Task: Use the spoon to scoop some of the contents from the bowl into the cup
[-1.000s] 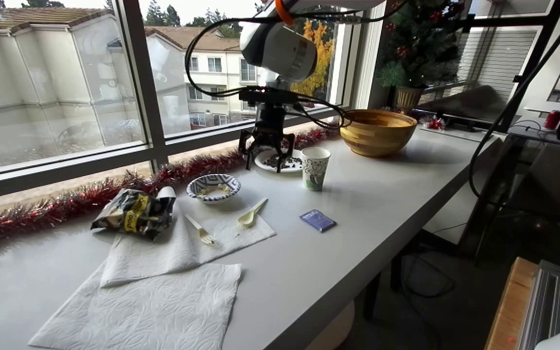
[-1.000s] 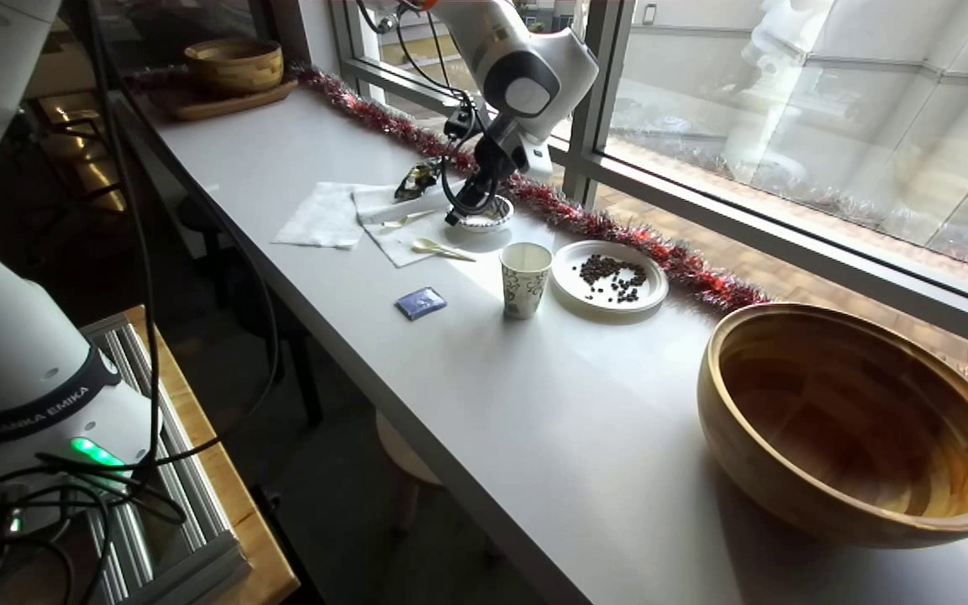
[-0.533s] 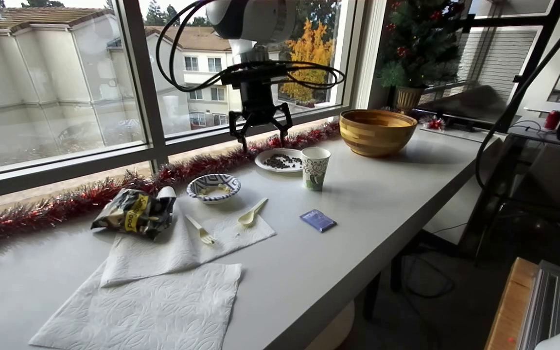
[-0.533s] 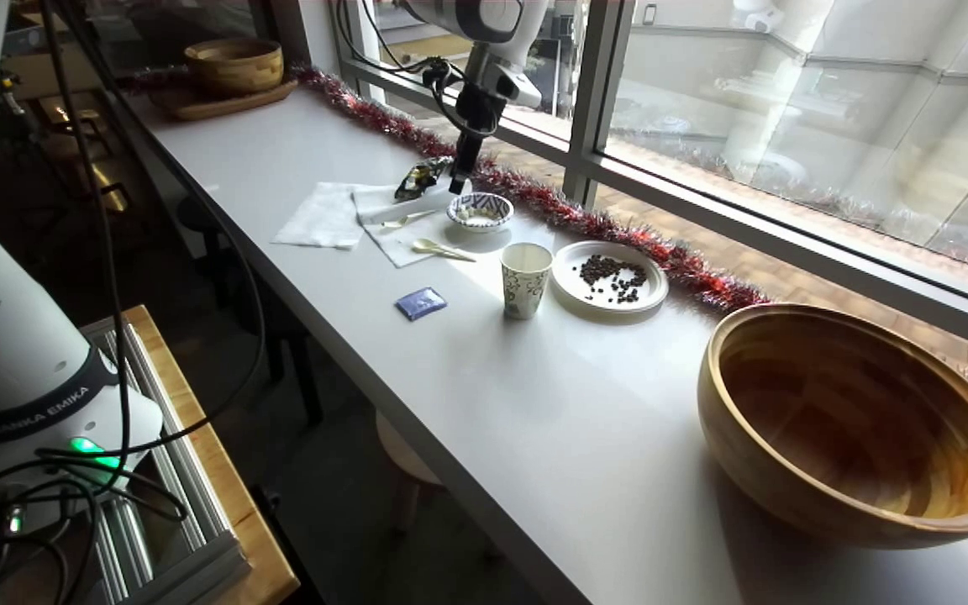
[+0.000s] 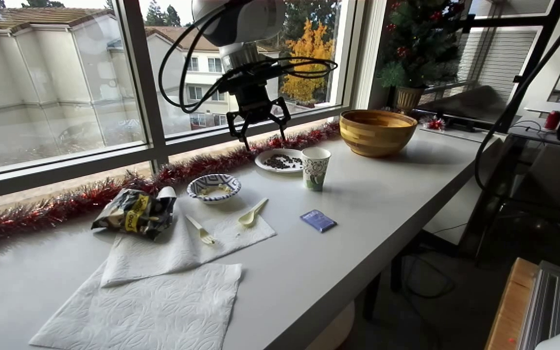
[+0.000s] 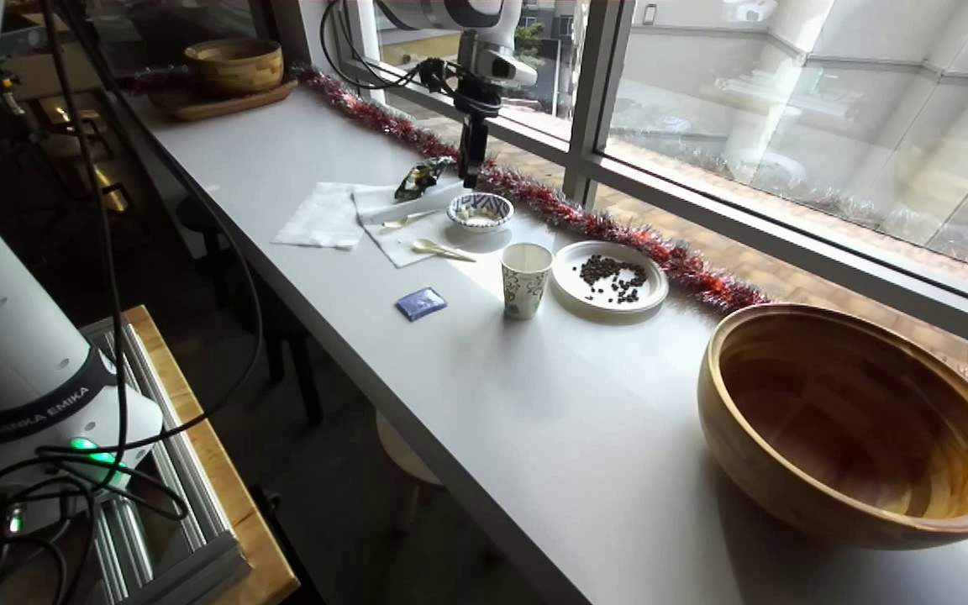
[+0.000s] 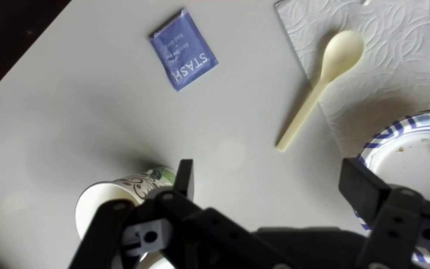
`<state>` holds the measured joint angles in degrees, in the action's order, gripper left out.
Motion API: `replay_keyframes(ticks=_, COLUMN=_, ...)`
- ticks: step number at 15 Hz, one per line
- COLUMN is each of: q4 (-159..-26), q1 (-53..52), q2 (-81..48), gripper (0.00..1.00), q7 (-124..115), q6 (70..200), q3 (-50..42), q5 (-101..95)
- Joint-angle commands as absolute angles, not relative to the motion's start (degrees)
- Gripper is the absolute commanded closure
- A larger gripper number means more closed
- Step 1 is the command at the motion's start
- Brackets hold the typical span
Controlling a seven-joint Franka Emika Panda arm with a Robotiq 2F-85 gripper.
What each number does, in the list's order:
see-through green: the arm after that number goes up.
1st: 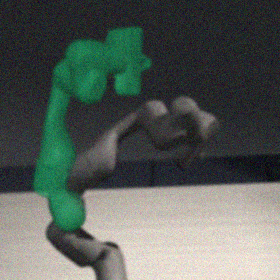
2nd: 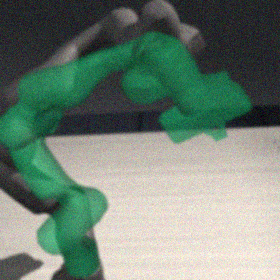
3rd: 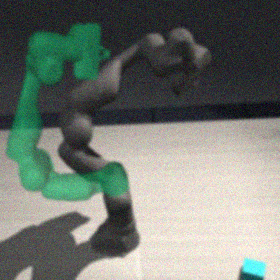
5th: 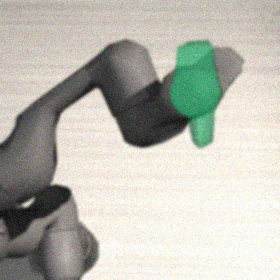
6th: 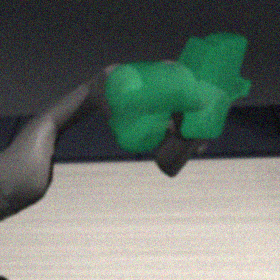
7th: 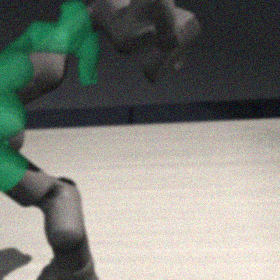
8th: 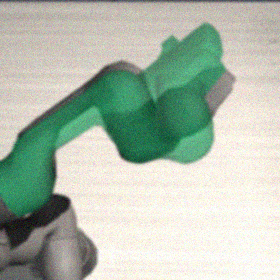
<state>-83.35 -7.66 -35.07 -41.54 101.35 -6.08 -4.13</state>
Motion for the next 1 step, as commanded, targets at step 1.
replay_keyframes(ticks=1, q4=-83.18, q1=-7.24, q2=-35.12, gripper=0.00, q7=-41.66, q6=101.16, q3=-5.65, q5=-4.36)
